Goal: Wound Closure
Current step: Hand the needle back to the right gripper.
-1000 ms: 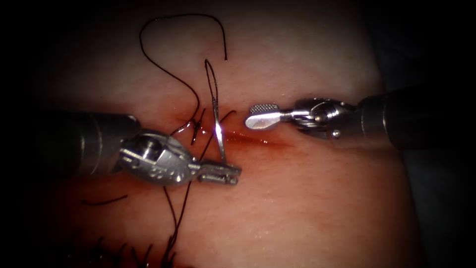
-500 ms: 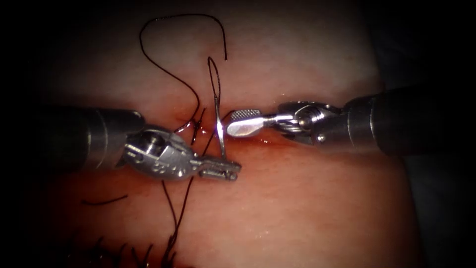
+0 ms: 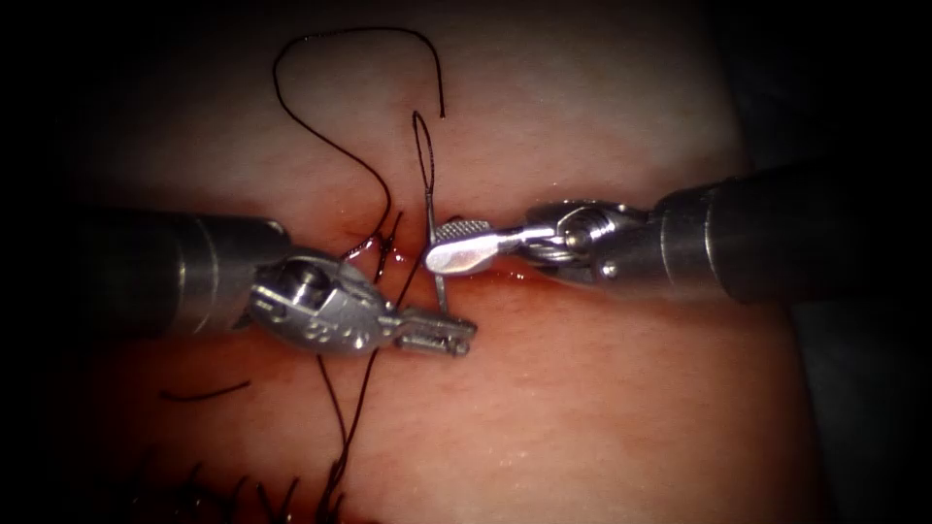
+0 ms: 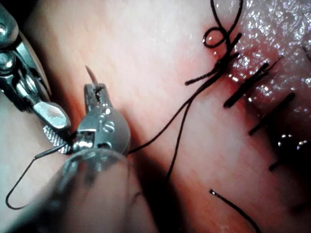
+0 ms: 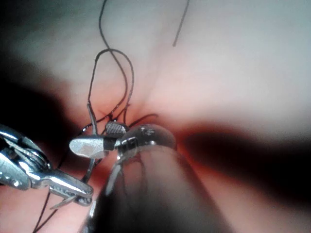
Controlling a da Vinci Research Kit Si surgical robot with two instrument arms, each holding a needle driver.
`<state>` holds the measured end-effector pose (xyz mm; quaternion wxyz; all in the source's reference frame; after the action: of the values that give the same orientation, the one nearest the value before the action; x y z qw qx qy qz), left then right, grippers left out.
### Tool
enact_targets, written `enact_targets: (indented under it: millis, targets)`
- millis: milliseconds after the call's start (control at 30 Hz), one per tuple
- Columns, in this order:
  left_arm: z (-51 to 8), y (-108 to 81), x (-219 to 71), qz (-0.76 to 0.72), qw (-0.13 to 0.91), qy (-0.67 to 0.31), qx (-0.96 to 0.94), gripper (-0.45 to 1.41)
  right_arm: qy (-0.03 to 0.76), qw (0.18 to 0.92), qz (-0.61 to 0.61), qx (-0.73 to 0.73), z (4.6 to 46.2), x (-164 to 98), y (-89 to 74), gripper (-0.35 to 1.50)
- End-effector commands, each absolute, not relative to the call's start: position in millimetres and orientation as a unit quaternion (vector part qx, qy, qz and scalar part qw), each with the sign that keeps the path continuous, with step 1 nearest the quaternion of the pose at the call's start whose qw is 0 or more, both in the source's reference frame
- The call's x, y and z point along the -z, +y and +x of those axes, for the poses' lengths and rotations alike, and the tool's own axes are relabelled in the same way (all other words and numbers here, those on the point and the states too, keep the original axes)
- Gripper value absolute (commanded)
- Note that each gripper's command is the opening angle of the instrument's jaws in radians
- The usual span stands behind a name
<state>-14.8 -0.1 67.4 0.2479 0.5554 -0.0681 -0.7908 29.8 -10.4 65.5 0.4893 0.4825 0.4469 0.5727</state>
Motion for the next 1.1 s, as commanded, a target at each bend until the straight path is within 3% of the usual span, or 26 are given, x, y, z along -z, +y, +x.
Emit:
enact_targets:
  millis: [33, 267, 667, 733, 767, 833, 1100]
  targets:
    - [-15.3, -0.1, -67.8, 0.555, 0.249, -0.067, 0.791, -0.45, 0.448, 0.49, 0.486, -0.569, 30.8, -66.0, -10.5, 1.23]
    - [-15.3, -0.2, -67.7, 0.553, 0.252, -0.069, 0.791, -0.45, 0.449, 0.49, 0.502, -0.554, 31.5, -66.1, -10.7, 1.05]
    - [-15.7, -0.5, -67.4, 0.554, 0.255, -0.066, 0.79, -0.45, 0.45, 0.49, 0.498, -0.556, 31.8, -66.1, -10.6, 0.94]
    - [-15.7, -0.5, -67.3, 0.554, 0.255, -0.066, 0.79, -0.45, 0.45, 0.489, 0.495, -0.559, 31.8, -66.1, -10.6, 0.74]
    - [-15.7, -0.5, -67.3, 0.554, 0.255, -0.066, 0.79, -0.45, 0.45, 0.489, 0.495, -0.559, 31.8, -66.1, -10.6, 0.54]
    - [-15.7, -0.4, -67.3, 0.555, 0.255, -0.066, 0.79, -0.45, 0.45, 0.489, 0.488, -0.566, 31.6, -66.1, -10.6, -0.35]
    - [-15.8, -0.5, -66.9, 0.559, 0.255, -0.063, 0.786, -0.45, 0.441, 0.492, 0.441, -0.608, 31.0, -67.6, -9.5, -0.35]
